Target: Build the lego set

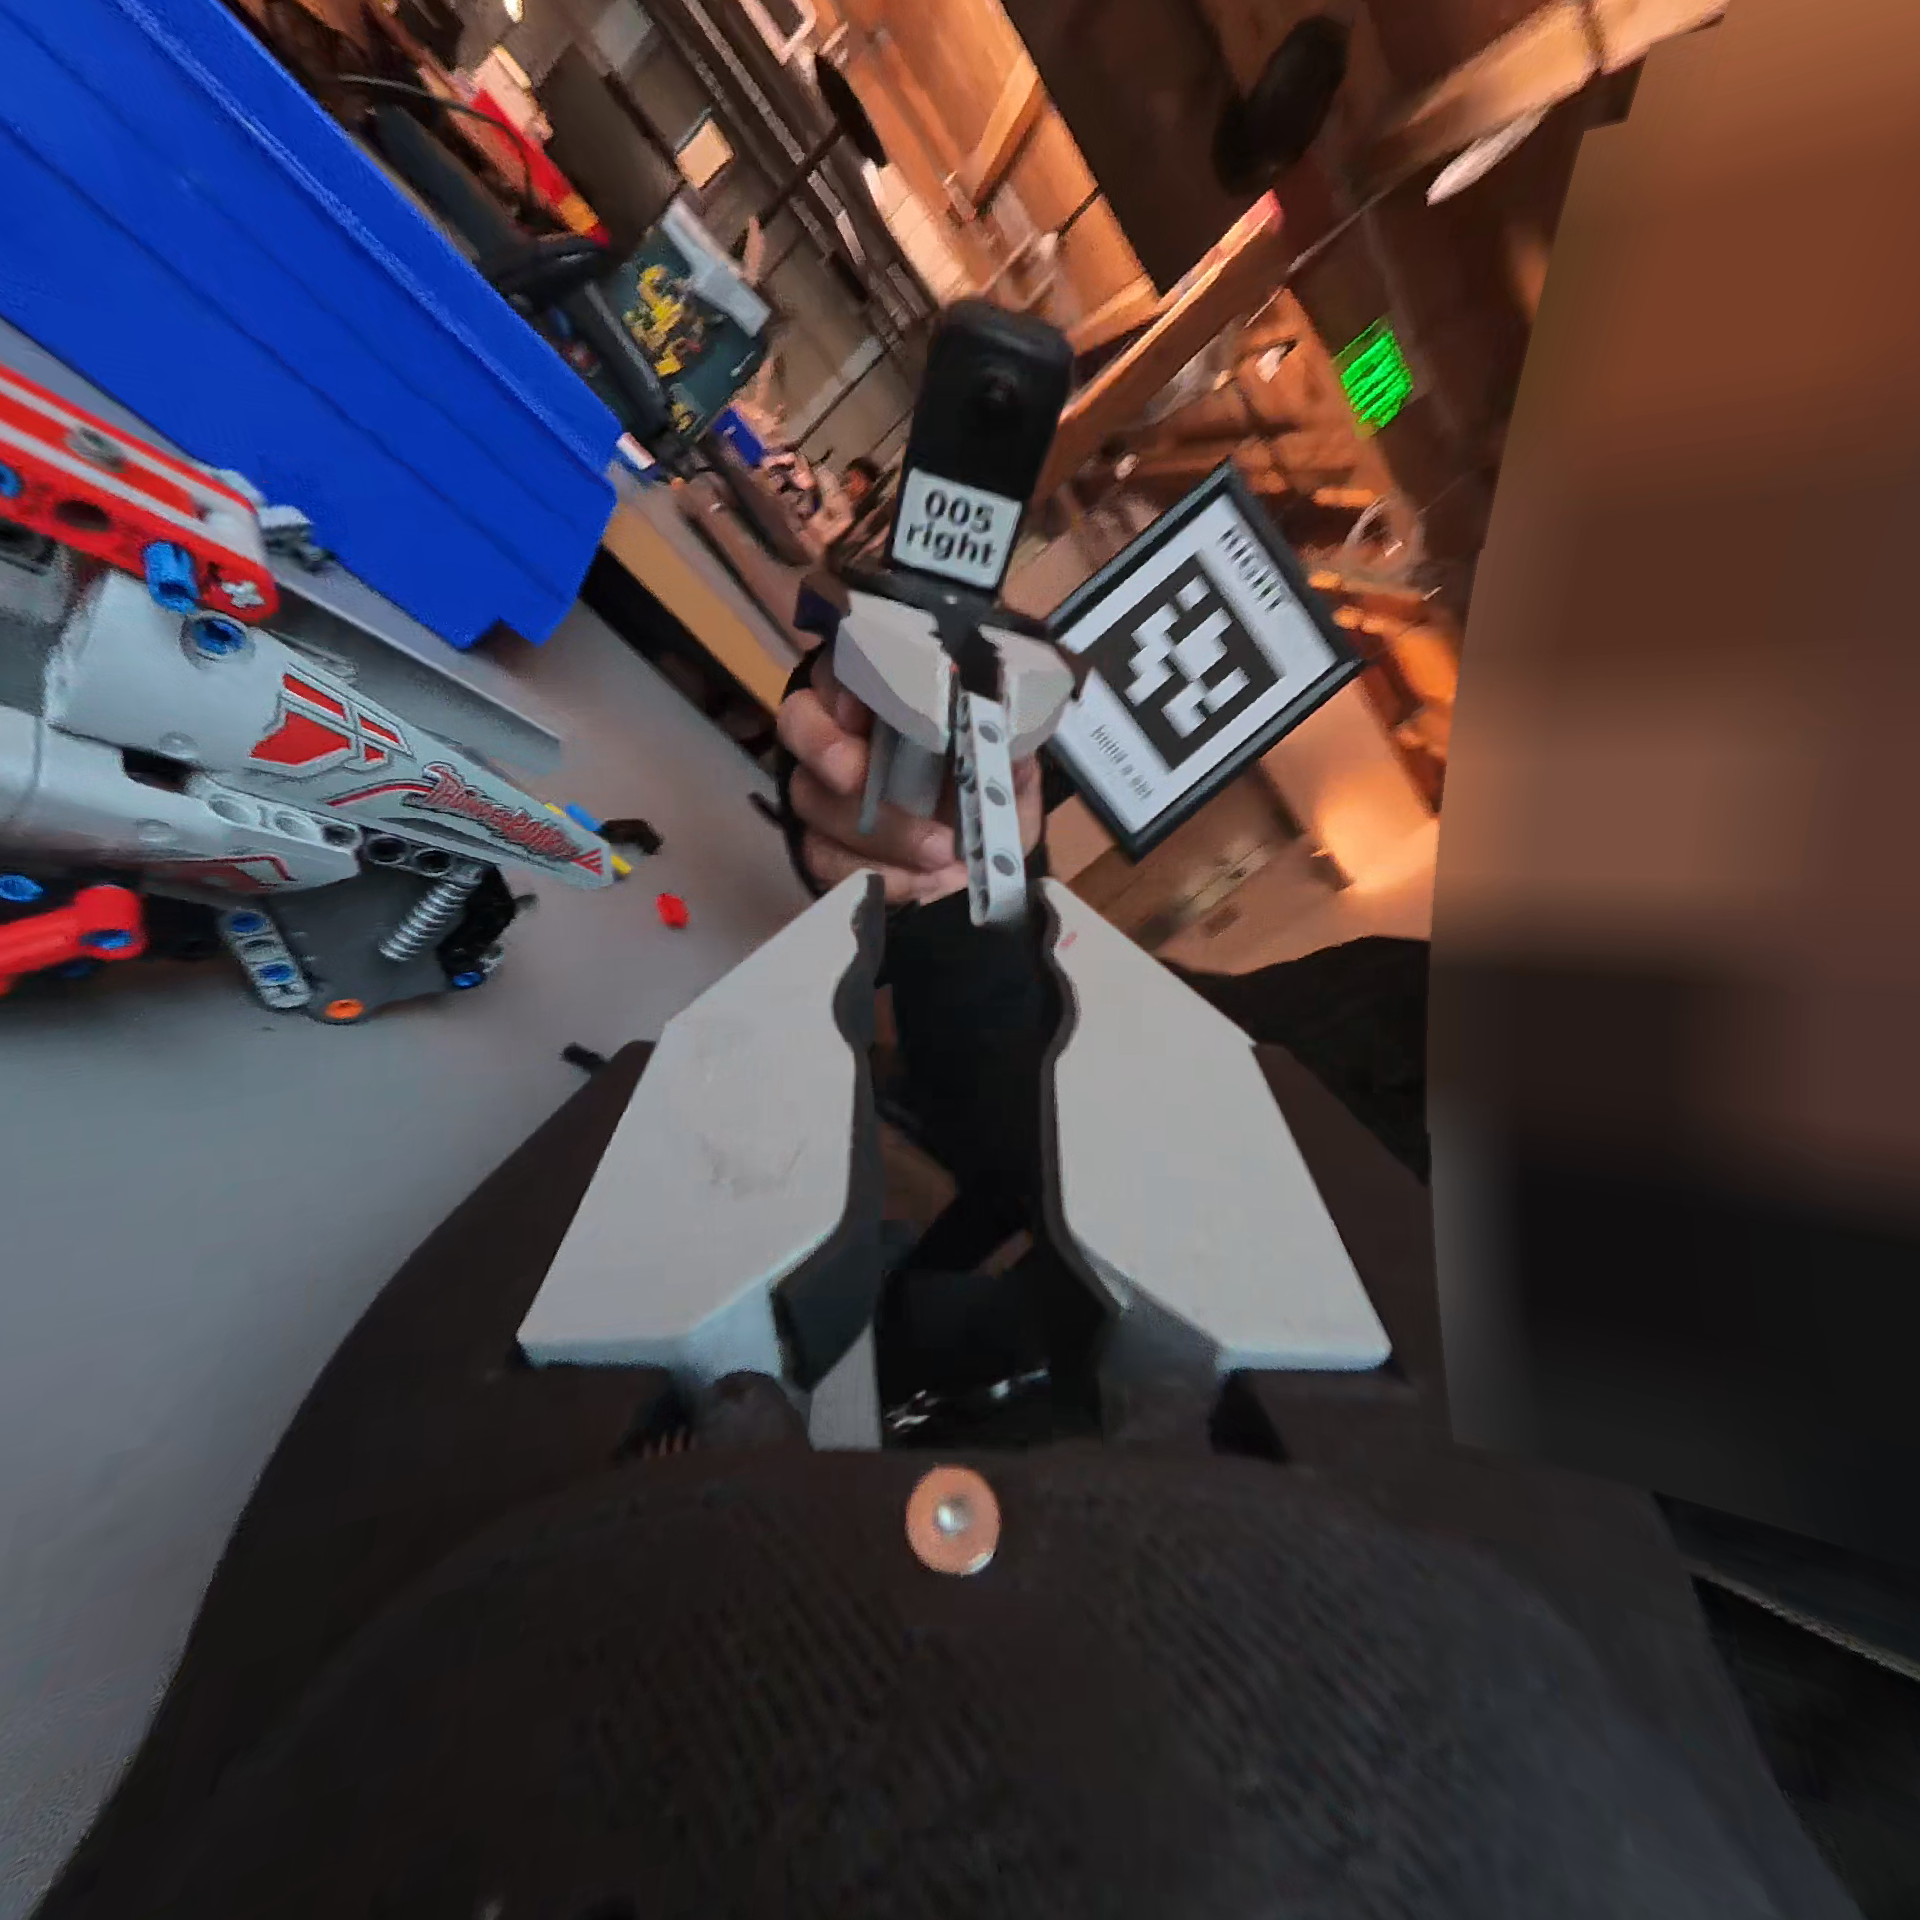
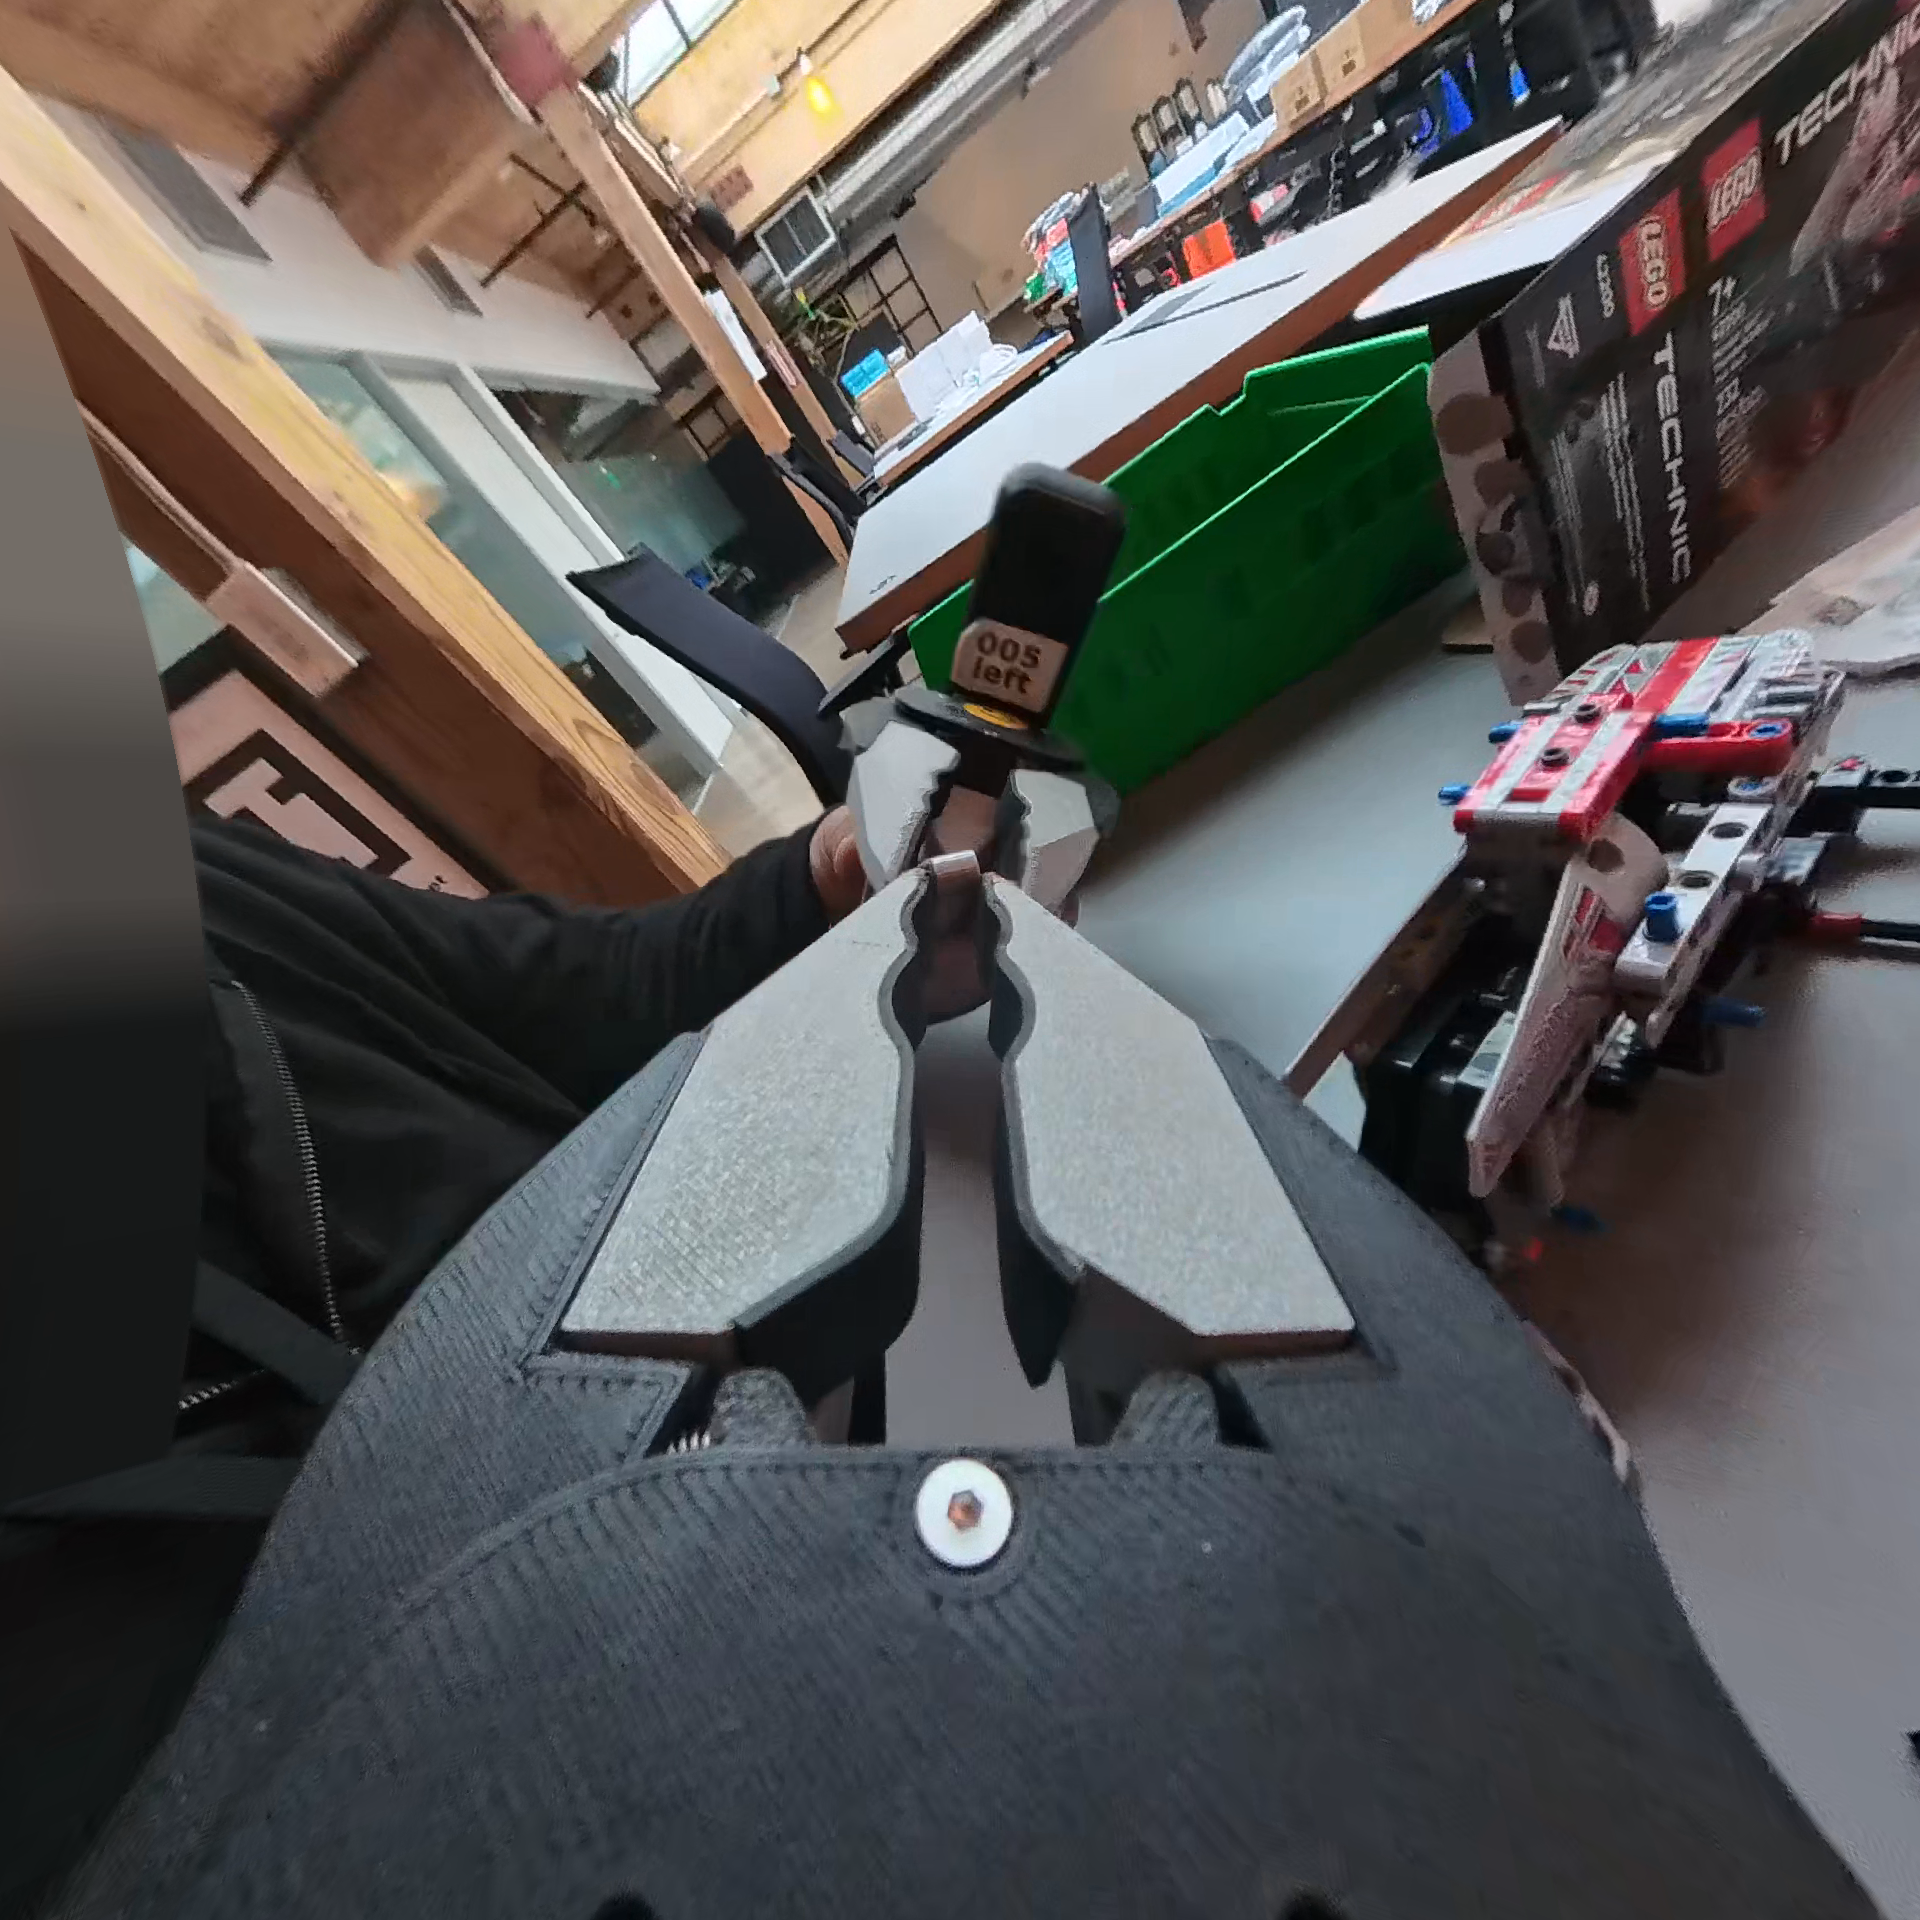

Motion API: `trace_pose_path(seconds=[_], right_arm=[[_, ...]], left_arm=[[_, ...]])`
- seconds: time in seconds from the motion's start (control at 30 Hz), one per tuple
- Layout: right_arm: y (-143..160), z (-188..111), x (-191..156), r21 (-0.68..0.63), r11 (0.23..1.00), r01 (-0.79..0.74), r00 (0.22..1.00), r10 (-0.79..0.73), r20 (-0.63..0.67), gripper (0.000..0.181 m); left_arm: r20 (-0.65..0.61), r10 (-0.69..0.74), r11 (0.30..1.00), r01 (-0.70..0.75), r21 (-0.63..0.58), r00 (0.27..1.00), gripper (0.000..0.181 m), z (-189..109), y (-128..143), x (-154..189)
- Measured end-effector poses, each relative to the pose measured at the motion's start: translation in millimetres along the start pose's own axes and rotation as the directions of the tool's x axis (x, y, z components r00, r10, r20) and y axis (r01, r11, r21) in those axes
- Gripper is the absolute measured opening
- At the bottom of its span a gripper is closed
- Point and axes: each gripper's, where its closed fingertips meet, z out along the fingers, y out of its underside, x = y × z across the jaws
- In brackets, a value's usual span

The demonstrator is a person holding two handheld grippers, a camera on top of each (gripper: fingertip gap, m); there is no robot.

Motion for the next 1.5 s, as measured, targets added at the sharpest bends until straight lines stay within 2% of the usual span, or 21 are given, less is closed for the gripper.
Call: trace_pose_path(seconds=[0.07,0.23,0.4,0.5,0.6,0.67,0.73,0.8,0.87,0.93,1.03,1.13,1.2,1.33,1.5], right_arm=[[0.1,0.1,0.5,0.005,1.000,-0.029,1.000,0.029,0.011,0.004],[4.1,1.2,2.9,-0.007,0.997,-0.078,0.997,0.078,0.019,0.004],[4.0,1.9,0.5,-0.009,0.998,-0.065,0.997,0.065,0.028,0.004],[5.1,5.4,-4.5,-0.020,0.999,0.047,0.999,-0.046,0.017,0.003],[4.9,8.3,-11.9,-0.030,0.974,0.225,0.974,-0.225,-0.010,0.004],[4.5,7.9,-17.9,-0.025,0.926,0.376,0.926,-0.377,-0.022,0.004],[8.0,5.4,-15.8,-0.050,0.845,0.533,0.842,-0.535,-0.064,0.005],[14.8,3.1,-11.0,-0.111,0.780,0.616,0.776,-0.625,-0.084,0.006],[16.5,2.5,-14.5,-0.122,0.743,0.659,0.740,-0.669,-0.077,0.007],[15.8,3.1,-24.5,-0.099,0.710,0.698,0.708,-0.704,-0.058,0.009],[16.9,2.7,-28.9,-0.118,0.632,0.766,0.628,-0.775,-0.075,0.010],[16.3,1.5,-30.9,-0.146,0.565,0.812,0.556,-0.825,-0.098,0.010],[16.5,1.5,-32.5,-0.162,0.532,0.831,0.521,-0.847,-0.104,0.010],[16.9,1.2,-34.5,-0.180,0.505,0.844,0.494,-0.863,-0.103,0.011],[16.4,-0.6,-32.2,-0.161,0.561,0.812,0.554,-0.828,-0.089,0.011]], left_arm=[[0.027,0.054,0.997,-0.053,-0.048,0.998,0.026,1.4,4.6,1.6],[0.033,0.078,0.994,-0.076,-0.074,0.996,0.026,4.3,8.3,4.1],[-0.017,0.043,0.999,-0.044,-0.028,0.999,0.018,2.7,2.1,10.8],[-0.049,-0.005,1.000,0.005,-0.005,0.999,0.012,2.4,0.3,12.5],[-0.078,-0.024,1.000,0.024,-0.004,0.997,0.009,4.0,2.8,15.3],[-0.080,0.033,0.999,-0.034,-0.007,0.996,0.009,4.4,3.3,20.5],[0.024,0.185,0.982,-0.184,-0.052,0.982,0.009,5.8,5.2,17.5],[0.160,0.420,0.902,-0.393,-0.177,0.893,0.009,6.2,9.7,11.4],[0.217,0.627,0.772,-0.561,-0.299,0.748,0.009,7.2,11.9,13.6],[0.225,0.753,0.654,-0.666,-0.359,0.618,0.009,10.2,11.3,22.4],[0.236,0.868,0.496,-0.747,-0.443,0.436,0.008,12.2,11.6,26.5],[0.225,0.945,0.321,-0.794,-0.517,0.236,0.008,13.0,10.9,28.2],[0.212,0.966,0.243,-0.799,-0.549,0.148,0.008,13.4,10.8,29.8],[0.196,0.978,0.173,-0.800,-0.574,0.071,0.008,13.2,10.1,31.9],[0.149,0.982,0.011,-0.744,-0.668,-0.118,0.008,9.7,9.7,20.6]])
